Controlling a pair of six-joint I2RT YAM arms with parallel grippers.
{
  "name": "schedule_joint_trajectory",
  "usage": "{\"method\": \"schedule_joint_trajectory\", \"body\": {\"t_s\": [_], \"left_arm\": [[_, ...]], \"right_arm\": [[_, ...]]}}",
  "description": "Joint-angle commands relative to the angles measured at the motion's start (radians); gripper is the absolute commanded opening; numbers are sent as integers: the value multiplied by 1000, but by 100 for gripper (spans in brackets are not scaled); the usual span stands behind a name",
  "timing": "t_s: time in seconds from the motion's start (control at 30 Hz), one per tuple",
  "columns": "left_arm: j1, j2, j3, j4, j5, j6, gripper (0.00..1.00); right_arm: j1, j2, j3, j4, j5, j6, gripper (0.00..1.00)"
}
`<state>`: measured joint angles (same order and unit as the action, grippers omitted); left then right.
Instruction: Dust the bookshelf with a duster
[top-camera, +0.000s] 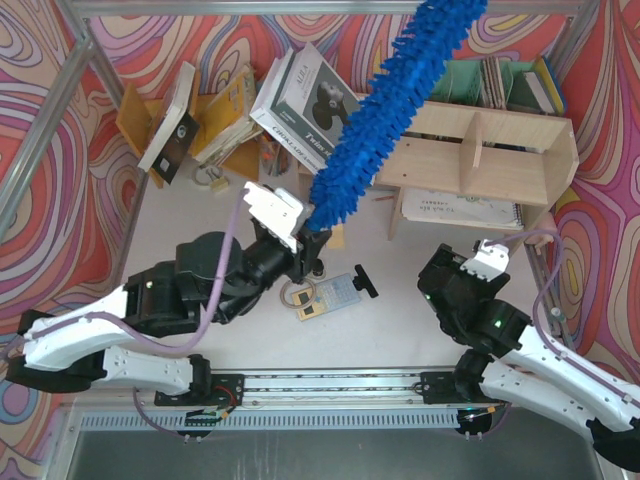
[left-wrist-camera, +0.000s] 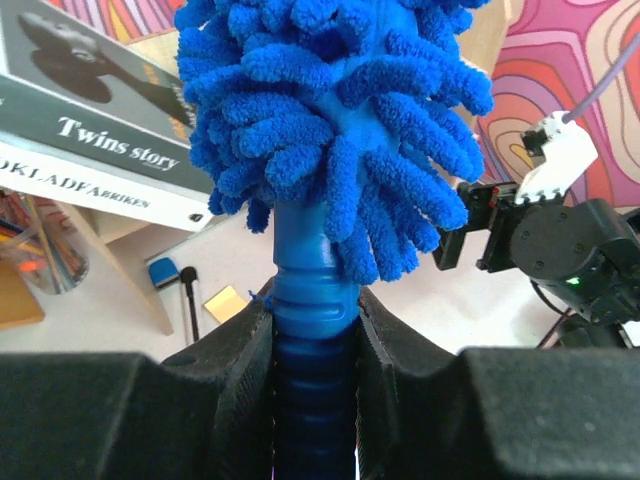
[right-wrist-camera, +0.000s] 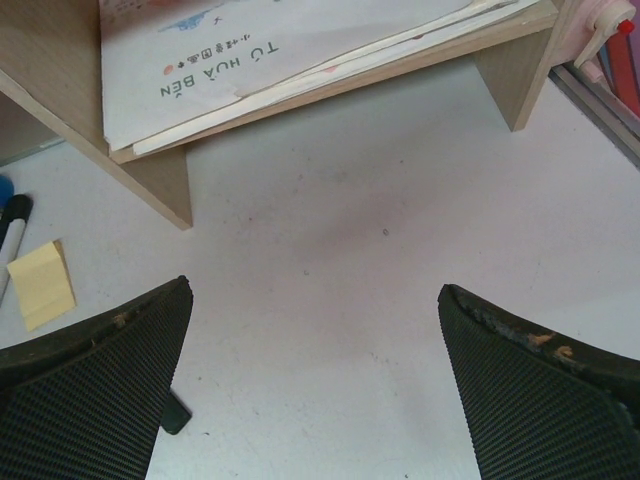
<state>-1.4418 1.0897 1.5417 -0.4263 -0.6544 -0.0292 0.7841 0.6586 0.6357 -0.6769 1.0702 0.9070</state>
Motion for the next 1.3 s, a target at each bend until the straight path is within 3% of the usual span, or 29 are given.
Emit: {"method": "schedule_joint_trajectory", "body": {"t_s": [0.0, 0.23, 0.4, 0.7, 0.97, 1.27], "left_arm": [[-62, 19, -31, 187, -52, 45, 0], [-69, 82, -127, 196, 10, -80, 0], [-69, 110, -195, 185, 65, -127, 0], [-55, 40, -372, 194, 150, -166, 0], [-30, 39, -424, 175, 210, -216, 0], [-30, 119, -445, 131, 285, -189, 0]], "right_arm": [[-1, -3, 56, -76, 5, 47, 99], [0, -55, 162, -95, -1, -68, 99], [0, -134, 234, 40, -34, -287, 99], [-1, -114, 507, 149, -229, -536, 99], [0, -97, 671, 199, -359, -581, 99], [0, -76, 567, 305, -303, -558, 99]]}}
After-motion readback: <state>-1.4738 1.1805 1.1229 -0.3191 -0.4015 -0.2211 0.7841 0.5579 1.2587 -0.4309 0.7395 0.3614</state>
